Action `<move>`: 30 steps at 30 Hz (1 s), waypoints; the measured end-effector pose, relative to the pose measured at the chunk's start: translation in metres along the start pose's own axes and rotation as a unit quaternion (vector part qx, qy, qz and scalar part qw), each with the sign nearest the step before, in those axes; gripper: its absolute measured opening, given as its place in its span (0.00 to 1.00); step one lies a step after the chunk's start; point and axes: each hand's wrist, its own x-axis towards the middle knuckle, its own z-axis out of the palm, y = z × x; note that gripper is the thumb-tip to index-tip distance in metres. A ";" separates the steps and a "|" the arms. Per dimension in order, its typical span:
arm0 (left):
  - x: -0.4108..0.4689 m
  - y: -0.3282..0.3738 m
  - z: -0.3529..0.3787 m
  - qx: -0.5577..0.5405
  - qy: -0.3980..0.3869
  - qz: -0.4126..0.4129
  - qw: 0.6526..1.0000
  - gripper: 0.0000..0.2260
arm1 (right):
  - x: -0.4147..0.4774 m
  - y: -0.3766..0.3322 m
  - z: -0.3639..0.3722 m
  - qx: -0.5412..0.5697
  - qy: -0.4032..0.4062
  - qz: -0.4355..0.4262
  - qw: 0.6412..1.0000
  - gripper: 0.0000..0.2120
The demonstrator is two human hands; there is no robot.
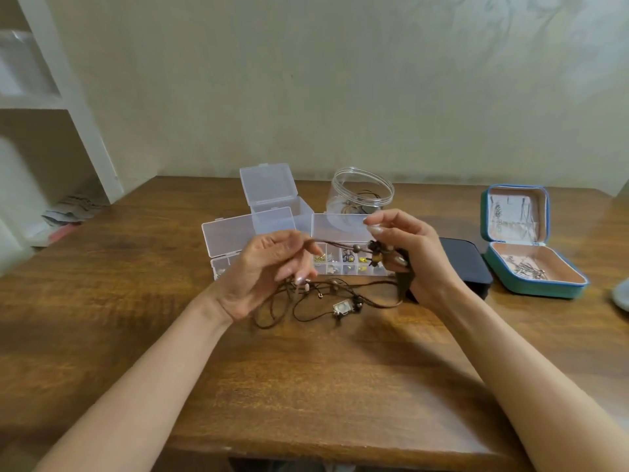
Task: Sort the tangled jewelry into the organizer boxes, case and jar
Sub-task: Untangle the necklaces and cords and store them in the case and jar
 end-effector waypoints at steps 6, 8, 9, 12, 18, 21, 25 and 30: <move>0.000 0.008 -0.005 -0.172 0.015 0.039 0.984 0.13 | -0.008 -0.002 0.008 -0.153 -0.138 0.002 0.978 0.13; 0.000 0.009 -0.008 -0.199 0.017 0.045 0.979 0.14 | -0.009 -0.002 0.009 -0.169 -0.170 -0.008 0.971 0.09; -0.001 0.009 -0.009 -0.201 0.014 0.046 0.978 0.15 | -0.009 -0.002 0.008 -0.150 -0.176 -0.009 0.973 0.07; -0.003 0.010 -0.010 -0.193 0.019 0.042 0.980 0.23 | -0.004 -0.002 0.001 -0.030 -0.163 0.000 0.986 0.11; -0.001 0.014 0.000 -0.168 0.124 0.041 0.977 0.14 | 0.001 -0.002 -0.007 0.071 -0.165 -0.033 0.983 0.13; -0.001 0.014 -0.001 -0.184 0.138 0.048 0.972 0.14 | 0.000 -0.003 -0.006 0.121 -0.157 -0.023 0.980 0.09; -0.002 0.012 -0.005 -0.184 0.104 0.055 0.976 0.11 | 0.000 -0.004 -0.007 0.125 -0.183 -0.016 0.975 0.11; 0.002 0.009 0.003 -0.079 0.080 0.028 0.993 0.10 | 0.002 0.001 -0.007 0.098 -0.242 -0.001 0.965 0.18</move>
